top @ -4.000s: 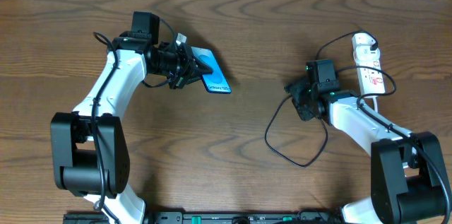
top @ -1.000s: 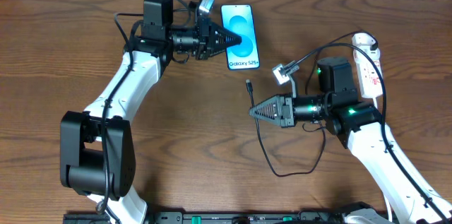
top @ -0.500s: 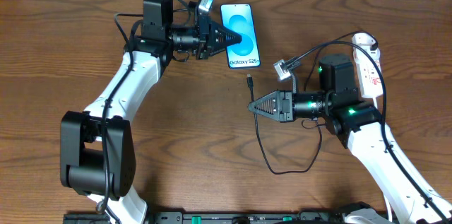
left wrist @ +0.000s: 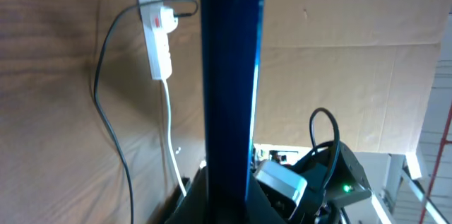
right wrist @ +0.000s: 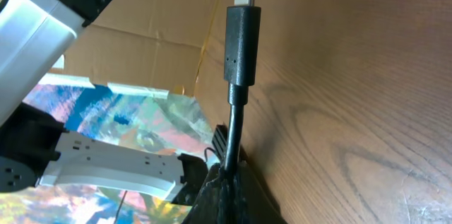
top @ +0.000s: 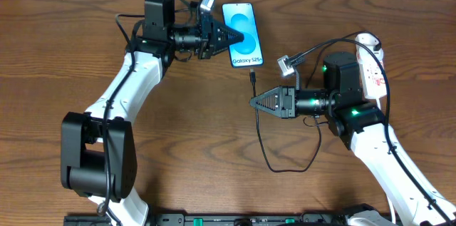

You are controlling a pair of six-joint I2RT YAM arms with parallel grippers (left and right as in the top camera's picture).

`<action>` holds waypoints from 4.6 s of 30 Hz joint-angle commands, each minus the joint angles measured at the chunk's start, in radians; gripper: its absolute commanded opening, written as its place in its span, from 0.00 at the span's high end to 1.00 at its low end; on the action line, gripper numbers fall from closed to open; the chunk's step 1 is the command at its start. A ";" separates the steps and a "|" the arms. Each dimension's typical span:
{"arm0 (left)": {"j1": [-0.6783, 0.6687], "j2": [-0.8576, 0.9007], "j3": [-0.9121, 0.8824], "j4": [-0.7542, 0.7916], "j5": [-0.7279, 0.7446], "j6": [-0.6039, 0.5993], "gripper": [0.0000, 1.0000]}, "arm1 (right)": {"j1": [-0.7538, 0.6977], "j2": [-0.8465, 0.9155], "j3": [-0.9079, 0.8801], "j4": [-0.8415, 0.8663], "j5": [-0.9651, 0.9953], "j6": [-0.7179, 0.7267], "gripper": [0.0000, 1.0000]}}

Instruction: Plug charger to phone and switch on socket

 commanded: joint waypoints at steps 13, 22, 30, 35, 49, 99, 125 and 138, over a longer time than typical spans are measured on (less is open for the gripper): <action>-0.024 -0.020 0.013 0.038 0.039 -0.024 0.93 | 0.006 -0.004 0.000 0.041 0.006 0.021 0.99; -0.023 -0.020 0.013 0.038 0.050 -0.026 0.92 | 0.006 -0.004 0.000 0.040 0.006 0.049 0.99; -0.023 -0.020 0.013 0.037 0.050 -0.029 0.92 | 0.006 -0.004 0.000 0.026 0.005 0.060 0.99; -0.023 -0.020 0.013 0.037 0.050 -0.029 0.93 | 0.006 -0.004 0.000 0.015 0.005 0.064 0.99; -0.023 -0.020 0.013 0.037 0.067 -0.028 0.93 | 0.006 -0.003 0.000 -0.001 0.012 0.061 0.99; -0.008 -0.020 0.013 0.037 0.073 0.011 0.93 | 0.006 -0.004 0.000 0.003 -0.009 0.021 0.99; -0.019 -0.020 0.013 0.032 0.073 0.016 0.93 | 0.006 -0.004 0.000 0.024 -0.005 0.051 0.99; -0.019 -0.020 0.013 0.030 0.072 -0.006 0.93 | 0.006 -0.004 0.000 0.018 -0.006 0.066 0.99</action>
